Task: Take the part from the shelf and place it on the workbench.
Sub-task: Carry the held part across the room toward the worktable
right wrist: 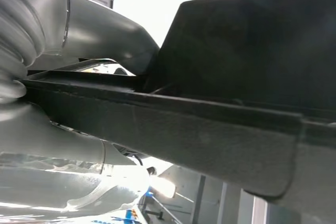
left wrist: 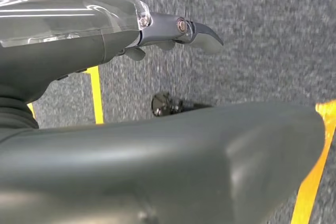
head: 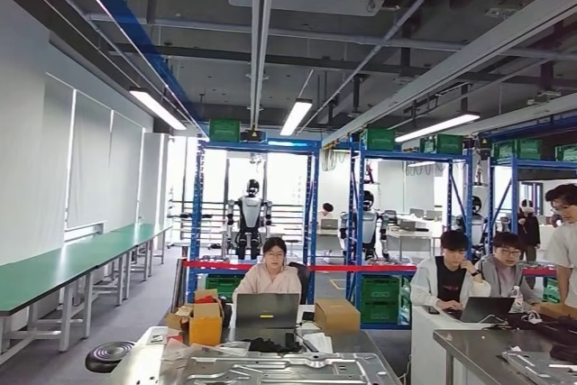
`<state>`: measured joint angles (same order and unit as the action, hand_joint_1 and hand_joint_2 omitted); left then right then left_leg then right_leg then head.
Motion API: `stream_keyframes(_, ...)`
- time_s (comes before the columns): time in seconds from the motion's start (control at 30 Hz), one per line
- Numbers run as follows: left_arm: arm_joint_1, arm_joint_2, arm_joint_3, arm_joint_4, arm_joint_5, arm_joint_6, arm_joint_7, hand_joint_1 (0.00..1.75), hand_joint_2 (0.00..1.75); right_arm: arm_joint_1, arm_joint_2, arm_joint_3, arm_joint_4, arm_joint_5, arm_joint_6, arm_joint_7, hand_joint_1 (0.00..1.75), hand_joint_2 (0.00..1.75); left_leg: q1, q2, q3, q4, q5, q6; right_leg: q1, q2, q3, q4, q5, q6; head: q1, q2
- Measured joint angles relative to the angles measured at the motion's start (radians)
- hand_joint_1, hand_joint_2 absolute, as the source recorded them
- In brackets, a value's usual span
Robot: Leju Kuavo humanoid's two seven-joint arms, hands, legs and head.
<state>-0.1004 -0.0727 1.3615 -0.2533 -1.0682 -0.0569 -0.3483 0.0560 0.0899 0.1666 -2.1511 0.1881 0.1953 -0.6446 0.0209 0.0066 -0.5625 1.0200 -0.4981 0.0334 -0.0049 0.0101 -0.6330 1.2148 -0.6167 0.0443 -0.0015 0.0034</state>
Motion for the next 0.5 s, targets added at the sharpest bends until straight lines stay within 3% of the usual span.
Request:
stream_keyframes(0.03, 0.001, 0.000, 0.000, 0.000, 0.000, -0.001, 0.000, 0.00, 1.75, 0.001, -0.001, 0.000, 0.000, 0.000, 0.000, 0.000, 1.75, 1.75, 0.000, 0.000, 0.004, 0.000, -0.004, 0.000, -0.003, -0.001, -0.036, 0.054, -0.009, 0.003, 0.000, 0.000)
stream_keyframes(0.07, 0.002, 0.000, 0.000, 0.000, 0.000, -0.001, 0.000, 0.00, 1.75, 0.002, -0.002, -0.001, 0.000, 0.000, 0.000, -0.001, 1.75, 1.75, 0.001, 0.000, 0.010, 0.000, -0.009, -0.001, -0.005, -0.002, -0.057, 0.076, 0.001, 0.006, 0.000, 0.000)
stream_keyframes(0.1, 0.002, 0.000, 0.000, 0.000, 0.000, -0.002, 0.000, 0.00, 1.75, 0.002, -0.002, -0.001, 0.000, 0.000, 0.000, -0.001, 1.75, 1.75, 0.001, -0.001, 0.018, 0.000, -0.015, -0.003, -0.006, -0.004, -0.059, 0.057, 0.031, 0.007, 0.000, 0.000)
stream_keyframes(0.17, 0.003, 0.000, 0.000, 0.000, 0.000, -0.002, 0.000, 0.00, 1.75, 0.002, -0.003, -0.001, 0.000, 0.000, 0.000, -0.003, 1.75, 1.75, 0.003, -0.001, 0.038, -0.001, -0.030, -0.009, -0.006, -0.008, -0.015, -0.070, 0.119, 0.005, 0.000, 0.000)
stream_keyframes(0.23, 0.001, 0.000, 0.000, 0.000, 0.000, -0.002, -0.001, 0.00, 1.75, 0.001, -0.003, -0.001, 0.000, 0.000, 0.000, -0.004, 1.75, 1.75, 0.001, -0.001, 0.050, -0.001, -0.042, -0.020, -0.001, -0.010, 0.026, -0.171, 0.158, -0.005, 0.000, 0.000)
stream_keyframes(0.3, 0.000, 0.000, 0.000, 0.000, 0.000, -0.002, -0.001, 0.00, 1.75, 0.002, -0.003, -0.002, 0.000, 0.000, 0.000, -0.005, 1.75, 1.75, 0.000, 0.001, 0.053, -0.006, -0.048, -0.031, 0.004, -0.009, 0.032, -0.190, 0.148, -0.019, 0.000, 0.001)
stream_keyframes(0.4, -0.004, 0.000, 0.000, 0.000, 0.000, -0.004, -0.001, 0.00, 1.75, 0.001, -0.004, -0.003, -0.002, -0.002, 0.001, -0.006, 1.75, 1.75, 0.001, 0.002, 0.055, 0.003, -0.063, -0.044, 0.001, -0.007, 0.044, -0.204, 0.141, -0.039, 0.000, 0.000)
stream_keyframes(0.43, -0.005, -0.001, -0.001, 0.000, 0.000, -0.004, -0.001, 0.00, 1.75, 0.000, -0.004, -0.003, -0.003, -0.002, 0.001, -0.006, 1.75, 1.75, 0.001, 0.002, 0.037, 0.041, -0.082, -0.046, -0.001, -0.008, 0.051, -0.209, 0.139, -0.045, 0.000, 0.000)
stream_keyframes(0.5, -0.003, -0.001, -0.001, 0.000, 0.000, -0.005, -0.002, 0.00, 1.75, 0.000, -0.003, -0.003, -0.004, -0.002, 0.001, -0.006, 1.75, 1.75, 0.000, 0.001, -0.037, 0.174, -0.134, -0.047, 0.000, -0.009, 0.062, -0.212, 0.130, -0.055, 0.000, 0.000)
